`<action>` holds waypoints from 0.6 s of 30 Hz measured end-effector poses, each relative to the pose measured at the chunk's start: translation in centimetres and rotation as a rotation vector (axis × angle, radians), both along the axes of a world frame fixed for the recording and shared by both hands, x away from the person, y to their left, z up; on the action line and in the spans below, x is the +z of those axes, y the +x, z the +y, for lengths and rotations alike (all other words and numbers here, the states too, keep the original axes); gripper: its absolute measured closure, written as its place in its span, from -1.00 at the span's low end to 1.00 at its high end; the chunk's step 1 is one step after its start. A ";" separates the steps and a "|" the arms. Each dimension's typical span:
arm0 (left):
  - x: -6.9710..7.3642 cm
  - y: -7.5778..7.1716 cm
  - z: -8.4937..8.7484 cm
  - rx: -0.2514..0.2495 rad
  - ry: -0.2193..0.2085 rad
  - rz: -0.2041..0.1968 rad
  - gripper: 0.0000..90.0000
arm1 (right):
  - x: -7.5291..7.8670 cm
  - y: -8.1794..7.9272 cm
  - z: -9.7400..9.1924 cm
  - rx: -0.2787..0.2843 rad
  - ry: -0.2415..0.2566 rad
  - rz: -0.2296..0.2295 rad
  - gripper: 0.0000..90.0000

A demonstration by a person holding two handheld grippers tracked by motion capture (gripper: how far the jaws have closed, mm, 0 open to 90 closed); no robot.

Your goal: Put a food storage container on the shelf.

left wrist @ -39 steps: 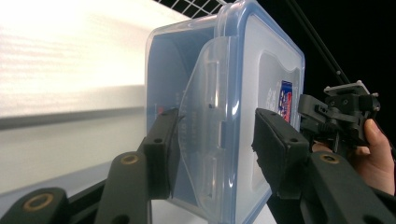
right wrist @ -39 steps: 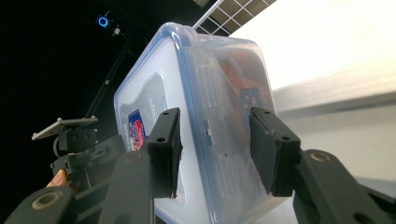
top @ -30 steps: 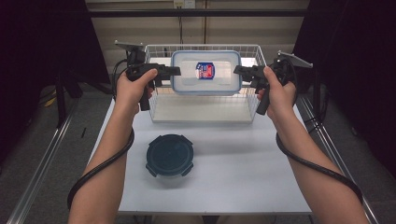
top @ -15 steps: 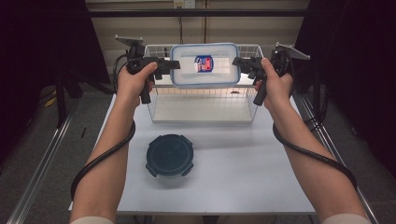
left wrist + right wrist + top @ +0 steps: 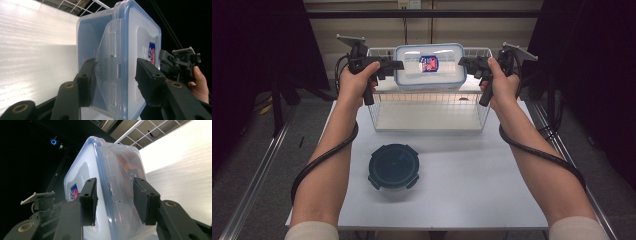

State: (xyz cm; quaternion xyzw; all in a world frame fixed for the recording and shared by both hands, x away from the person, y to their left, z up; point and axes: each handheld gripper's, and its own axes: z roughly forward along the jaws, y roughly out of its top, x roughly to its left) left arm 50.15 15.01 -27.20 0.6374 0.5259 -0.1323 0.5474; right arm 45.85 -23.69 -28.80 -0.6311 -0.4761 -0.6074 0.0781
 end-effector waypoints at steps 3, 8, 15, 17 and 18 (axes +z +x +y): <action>0.0 0.5 0.0 0.015 0.002 0.001 0.15 | -0.1 0.7 0.1 -0.008 0.010 0.022 0.23; -0.4 1.4 -0.2 0.053 -0.017 0.004 0.12 | -0.4 2.0 0.4 -0.045 0.035 0.030 0.16; -0.5 1.3 0.2 0.087 -0.026 -0.053 -0.08 | -0.8 2.2 0.7 -0.049 -0.008 0.018 -0.12; -0.2 0.9 0.0 0.064 -0.005 -0.066 -0.11 | -0.9 2.0 0.5 -0.051 0.008 0.007 -0.14; -0.1 0.7 -0.1 0.055 0.000 -0.073 -0.12 | -0.8 1.9 0.5 -0.051 0.003 0.004 -0.15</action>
